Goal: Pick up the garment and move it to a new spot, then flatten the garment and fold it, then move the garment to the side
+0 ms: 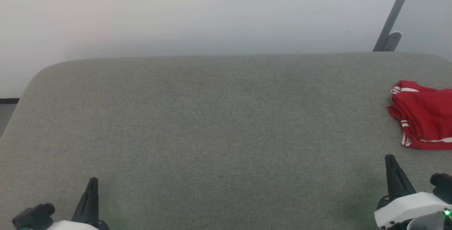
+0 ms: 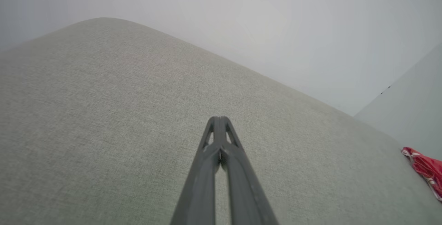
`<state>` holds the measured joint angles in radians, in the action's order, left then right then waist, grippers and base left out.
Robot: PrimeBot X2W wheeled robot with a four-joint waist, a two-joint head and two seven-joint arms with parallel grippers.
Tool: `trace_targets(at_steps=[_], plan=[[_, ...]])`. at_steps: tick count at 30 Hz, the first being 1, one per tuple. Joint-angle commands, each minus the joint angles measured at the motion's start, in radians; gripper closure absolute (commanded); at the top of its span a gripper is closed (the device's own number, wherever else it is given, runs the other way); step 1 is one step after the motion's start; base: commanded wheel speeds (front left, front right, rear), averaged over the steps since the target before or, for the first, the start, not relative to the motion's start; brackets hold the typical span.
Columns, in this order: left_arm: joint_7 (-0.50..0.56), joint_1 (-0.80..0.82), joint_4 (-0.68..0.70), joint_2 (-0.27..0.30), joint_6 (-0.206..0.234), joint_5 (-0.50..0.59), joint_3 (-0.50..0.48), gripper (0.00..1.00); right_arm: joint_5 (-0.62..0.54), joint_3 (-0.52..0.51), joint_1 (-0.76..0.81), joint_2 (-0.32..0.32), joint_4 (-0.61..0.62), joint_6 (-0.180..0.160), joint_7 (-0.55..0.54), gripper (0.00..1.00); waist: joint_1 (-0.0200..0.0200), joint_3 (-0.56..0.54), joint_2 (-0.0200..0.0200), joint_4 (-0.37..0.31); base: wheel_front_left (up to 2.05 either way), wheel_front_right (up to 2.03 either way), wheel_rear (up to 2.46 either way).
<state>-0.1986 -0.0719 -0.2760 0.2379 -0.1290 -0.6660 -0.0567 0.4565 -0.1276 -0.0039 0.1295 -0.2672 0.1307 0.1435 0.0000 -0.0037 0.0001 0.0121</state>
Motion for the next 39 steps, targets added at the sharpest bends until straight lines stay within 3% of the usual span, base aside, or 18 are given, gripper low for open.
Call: trace_targets(at_steps=[1,39], plan=[[0.007,0.034,0.017,0.005,0.000,-0.031,-0.010,1.00,0.036,0.000,-0.024,0.004,0.016,0.000,-0.007,1.00,0.0000,0.000,-0.0001,0.000,0.00,0.00,0.00],[0.150,0.108,0.026,-0.084,-0.001,-0.455,-0.033,1.00,0.556,0.008,-0.065,-0.035,0.023,0.000,-0.123,1.00,0.0000,0.002,-0.0001,-0.004,0.00,0.00,0.00]])
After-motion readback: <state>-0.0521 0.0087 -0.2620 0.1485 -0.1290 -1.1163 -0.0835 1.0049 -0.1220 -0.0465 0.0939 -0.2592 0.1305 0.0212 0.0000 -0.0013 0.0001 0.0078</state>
